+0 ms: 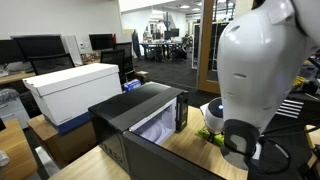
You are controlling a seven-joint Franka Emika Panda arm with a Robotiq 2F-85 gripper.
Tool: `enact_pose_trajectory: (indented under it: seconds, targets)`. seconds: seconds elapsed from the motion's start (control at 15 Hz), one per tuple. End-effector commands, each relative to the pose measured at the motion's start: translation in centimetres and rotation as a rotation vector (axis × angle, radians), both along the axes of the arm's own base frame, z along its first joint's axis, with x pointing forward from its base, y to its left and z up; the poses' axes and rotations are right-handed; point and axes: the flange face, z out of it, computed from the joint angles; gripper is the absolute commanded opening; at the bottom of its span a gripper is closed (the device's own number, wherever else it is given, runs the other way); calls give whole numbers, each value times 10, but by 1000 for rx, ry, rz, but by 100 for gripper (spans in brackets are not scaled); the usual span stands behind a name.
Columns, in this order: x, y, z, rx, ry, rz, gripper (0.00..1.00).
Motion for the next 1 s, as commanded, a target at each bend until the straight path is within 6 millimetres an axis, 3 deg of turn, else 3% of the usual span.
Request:
enact_pose_trajectory:
  seconds: [0.0,0.33,0.4,0.53,0.93]
  targets:
    - [-3,-6,6,12,27,-23,3]
    - [-4,-9,6,19,37,-24,3]
    - [-3,-9,5,20,31,-23,27]
    - [-3,-9,4,27,30,-22,30]
    - [-2,-8,-3,38,3,-52,68]
